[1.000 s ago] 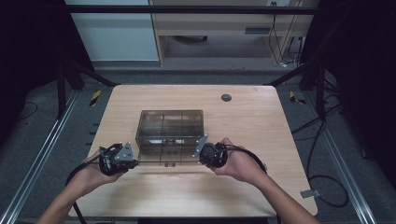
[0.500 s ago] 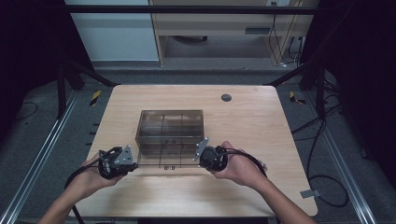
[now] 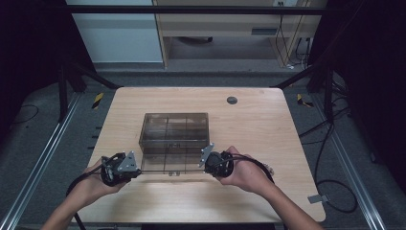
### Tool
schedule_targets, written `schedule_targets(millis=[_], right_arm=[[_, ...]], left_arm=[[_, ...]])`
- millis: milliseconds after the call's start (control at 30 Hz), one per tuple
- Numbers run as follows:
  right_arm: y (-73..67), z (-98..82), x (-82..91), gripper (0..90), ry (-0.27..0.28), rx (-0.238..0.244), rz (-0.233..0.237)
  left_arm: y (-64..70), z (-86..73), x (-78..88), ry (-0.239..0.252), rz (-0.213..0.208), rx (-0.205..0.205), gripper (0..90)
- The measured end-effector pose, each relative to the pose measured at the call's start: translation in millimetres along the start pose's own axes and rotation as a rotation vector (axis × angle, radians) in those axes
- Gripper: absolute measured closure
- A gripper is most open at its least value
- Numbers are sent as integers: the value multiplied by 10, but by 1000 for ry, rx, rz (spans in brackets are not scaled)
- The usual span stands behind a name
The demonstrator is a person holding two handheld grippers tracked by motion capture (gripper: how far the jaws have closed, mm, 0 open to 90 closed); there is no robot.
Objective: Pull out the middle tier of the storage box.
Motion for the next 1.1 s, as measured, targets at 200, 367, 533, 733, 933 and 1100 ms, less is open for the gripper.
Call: schedule_targets(millis=[200, 367, 533, 733, 933, 1100], right_arm=[[-1, -19, -11, 884, 4, -5, 1], [-4, -22, -14, 884, 5, -9, 1], [-15, -21, -20, 884, 4, -8, 3], [-15, -26, -25, 884, 6, -14, 8], [-16, -35, -23, 883, 10, -22, 9], [-7, -39, -24, 845, 21, -26, 11]], left_arm=[[16, -7, -13, -2, 2, -1, 856], [14, -13, -12, 1, 3, 0, 856], [13, -27, -16, 2, 1, 3, 856], [18, -33, -16, 6, 5, 10, 855], [31, -38, -17, 11, 5, 15, 855], [34, -48, -23, 25, 9, 29, 834]])
Point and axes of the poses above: each handheld gripper's, and its own axes: x roughly backward along the jaws, z roughly out of its top, y roughly to its right, the point moved 4 cm from there along -x, roughly forward along the jaws, and after that the axes turned 14 degrees about y, right-handed, at the moved point
